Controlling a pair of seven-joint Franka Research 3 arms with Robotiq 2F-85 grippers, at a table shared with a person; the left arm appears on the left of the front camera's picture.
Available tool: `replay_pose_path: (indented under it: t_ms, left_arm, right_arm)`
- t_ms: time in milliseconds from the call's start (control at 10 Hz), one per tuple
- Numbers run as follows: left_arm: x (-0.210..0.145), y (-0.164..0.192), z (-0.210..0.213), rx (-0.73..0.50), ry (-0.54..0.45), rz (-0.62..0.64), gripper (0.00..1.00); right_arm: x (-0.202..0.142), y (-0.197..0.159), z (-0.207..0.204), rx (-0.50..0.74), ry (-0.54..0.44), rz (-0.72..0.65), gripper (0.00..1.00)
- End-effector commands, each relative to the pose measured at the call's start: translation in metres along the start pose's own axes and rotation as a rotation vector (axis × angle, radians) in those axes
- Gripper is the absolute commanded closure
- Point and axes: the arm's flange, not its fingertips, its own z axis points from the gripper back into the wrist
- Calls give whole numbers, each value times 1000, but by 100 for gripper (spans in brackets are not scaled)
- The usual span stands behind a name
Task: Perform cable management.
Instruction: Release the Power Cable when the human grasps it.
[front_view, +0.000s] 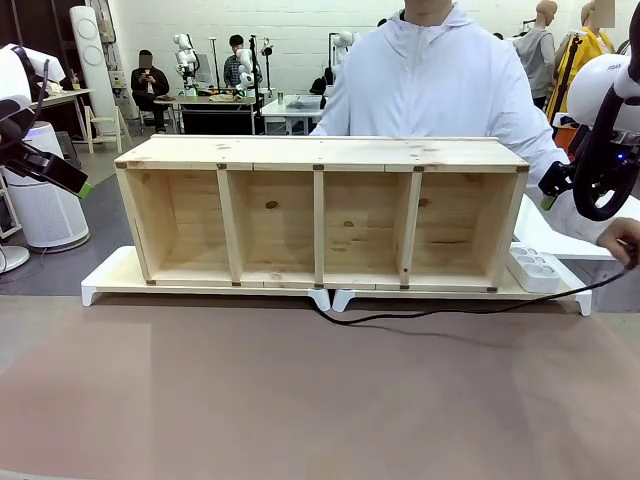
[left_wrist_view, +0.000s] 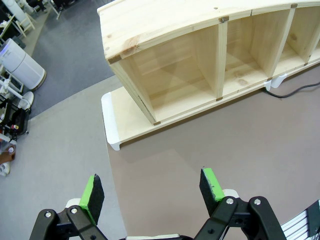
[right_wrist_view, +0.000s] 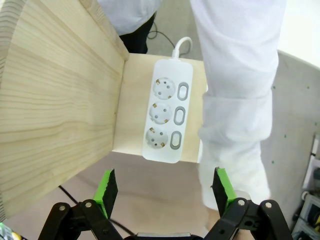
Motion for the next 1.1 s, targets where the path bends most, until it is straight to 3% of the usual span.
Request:
replay_pose_path:
  t_ms: [0,1000]
  left_arm:
    - [1,0,-2,8,-7,-3,0]
    - [1,0,-2,8,-7,-3,0]
  right_arm:
    - [0,0,-1,0,1,0,2]
    - [0,0,-1,0,1,0,2]
